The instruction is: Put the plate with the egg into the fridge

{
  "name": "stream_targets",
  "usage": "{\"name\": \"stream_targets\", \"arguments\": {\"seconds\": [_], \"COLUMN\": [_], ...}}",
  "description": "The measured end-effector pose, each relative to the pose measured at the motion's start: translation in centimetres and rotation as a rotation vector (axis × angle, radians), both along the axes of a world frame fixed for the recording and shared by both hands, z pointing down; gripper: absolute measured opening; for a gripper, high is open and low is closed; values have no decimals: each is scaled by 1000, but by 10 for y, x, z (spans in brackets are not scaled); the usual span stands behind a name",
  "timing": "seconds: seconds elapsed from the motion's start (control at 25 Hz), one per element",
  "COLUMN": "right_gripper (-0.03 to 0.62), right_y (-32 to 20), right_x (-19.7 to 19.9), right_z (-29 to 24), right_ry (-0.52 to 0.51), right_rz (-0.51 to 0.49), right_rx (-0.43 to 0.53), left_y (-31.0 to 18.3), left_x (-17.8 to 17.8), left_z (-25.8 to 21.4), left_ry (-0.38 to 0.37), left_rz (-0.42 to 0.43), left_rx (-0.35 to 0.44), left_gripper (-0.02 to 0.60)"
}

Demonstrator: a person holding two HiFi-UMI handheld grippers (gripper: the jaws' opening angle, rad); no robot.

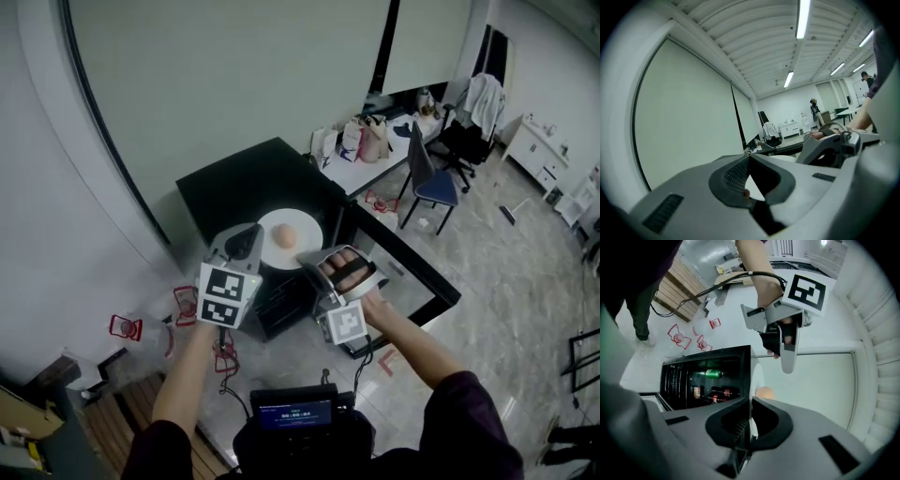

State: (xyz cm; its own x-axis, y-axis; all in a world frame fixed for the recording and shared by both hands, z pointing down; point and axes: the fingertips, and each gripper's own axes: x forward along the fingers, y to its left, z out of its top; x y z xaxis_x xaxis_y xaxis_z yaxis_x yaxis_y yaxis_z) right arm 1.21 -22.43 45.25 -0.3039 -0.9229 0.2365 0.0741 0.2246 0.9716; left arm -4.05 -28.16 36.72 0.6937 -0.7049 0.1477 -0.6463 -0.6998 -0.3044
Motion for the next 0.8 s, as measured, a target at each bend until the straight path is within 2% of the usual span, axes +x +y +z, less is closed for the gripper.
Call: {"name": "stream_targets", "arguments": {"seconds": [0.16,0.32,0.52,0.8], "right_gripper": [20,20,20,20], "right_y": [32,60,84,86], "right_x": [23,32,31,20], "right_z": [21,31,43,42], "right_ry": [9,-19,-37,-52], "right_rz": [-29,-41,-51,-61], "right_rx": [-23,-27,-11,-7], "left_y": [53,94,133,142], "left_x": [9,14,22,15], "left_z": [23,47,73,72], "left_ry": [80,166,187,198], "left_rz": [-75,-127,-143,-161], "left_rx": [-26,-93,-111,-102], "left_gripper": [9,9,9,9]}}
